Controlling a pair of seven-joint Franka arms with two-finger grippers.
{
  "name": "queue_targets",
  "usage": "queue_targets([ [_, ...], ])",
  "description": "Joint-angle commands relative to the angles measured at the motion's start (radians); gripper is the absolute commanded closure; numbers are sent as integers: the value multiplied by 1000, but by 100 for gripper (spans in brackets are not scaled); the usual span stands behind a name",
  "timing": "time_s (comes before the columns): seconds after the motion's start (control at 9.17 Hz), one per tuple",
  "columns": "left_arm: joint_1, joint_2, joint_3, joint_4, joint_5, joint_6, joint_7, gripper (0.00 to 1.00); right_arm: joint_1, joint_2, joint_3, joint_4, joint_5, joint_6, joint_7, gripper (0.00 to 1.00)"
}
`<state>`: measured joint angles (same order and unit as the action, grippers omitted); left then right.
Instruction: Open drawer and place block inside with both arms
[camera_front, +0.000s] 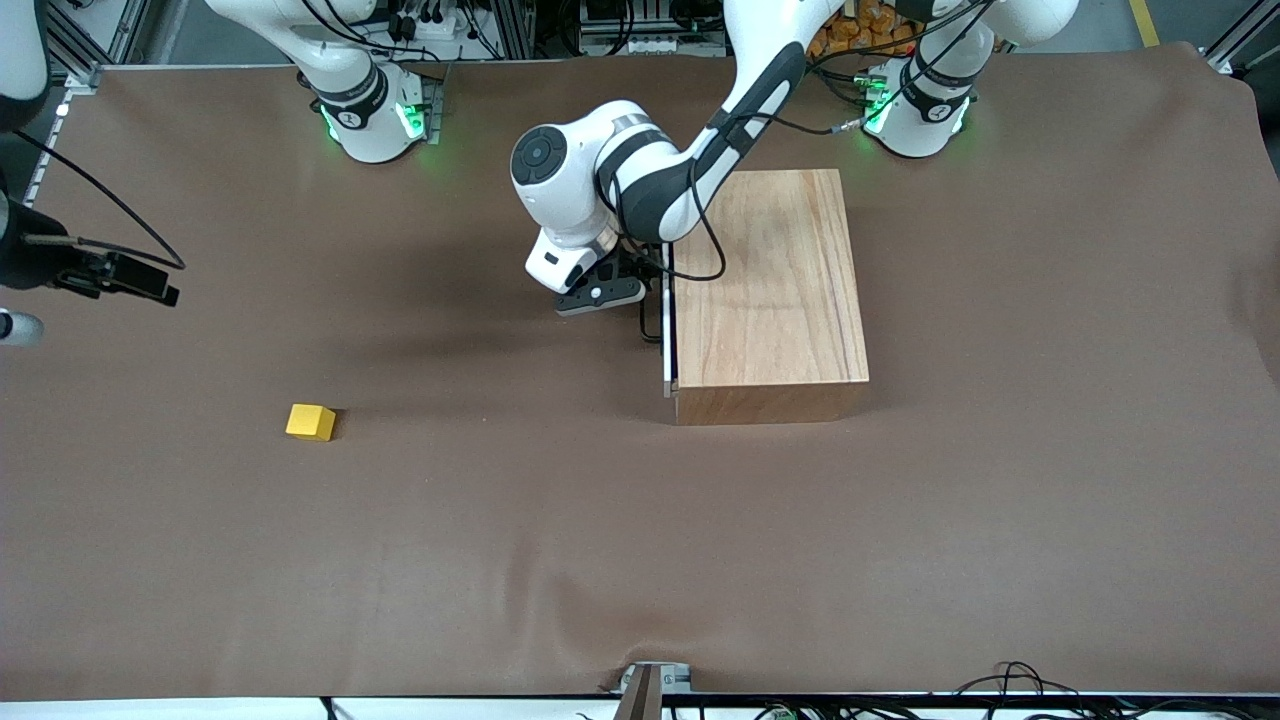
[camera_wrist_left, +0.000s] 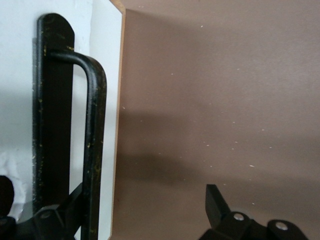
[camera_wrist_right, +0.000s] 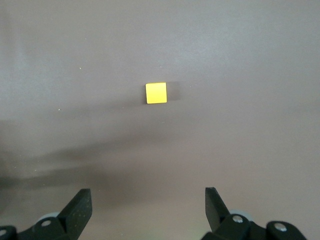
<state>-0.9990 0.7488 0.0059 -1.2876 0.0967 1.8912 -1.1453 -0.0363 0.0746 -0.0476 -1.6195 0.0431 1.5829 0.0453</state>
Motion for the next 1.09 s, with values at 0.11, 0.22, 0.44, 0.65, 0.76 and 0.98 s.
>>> queue_targets([
  [0.11, -10, 14, -29, 28, 8, 66, -53, 0, -4, 78, 5, 10, 1, 57, -33, 0],
  [0.22, -12, 17, -38, 28, 8, 89, -57, 0, -5, 120, 5, 7, 1, 83, -38, 0],
  [0.44, -18, 18, -44, 28, 6, 112, -59, 0, -4, 194, 5, -61, 1, 228, -38, 0],
  [0.65, -32, 17, -50, 28, 5, 138, -59, 0, 2, 298, 6, -68, 15, 320, -35, 0],
  [0.76, -36, 18, -53, 28, 5, 155, -57, 0, 19, 350, 6, -68, 14, 374, -33, 0],
  [0.98, -46, 20, -58, 28, 3, 204, -86, 0, 16, 474, 8, -69, 43, 481, -28, 0],
])
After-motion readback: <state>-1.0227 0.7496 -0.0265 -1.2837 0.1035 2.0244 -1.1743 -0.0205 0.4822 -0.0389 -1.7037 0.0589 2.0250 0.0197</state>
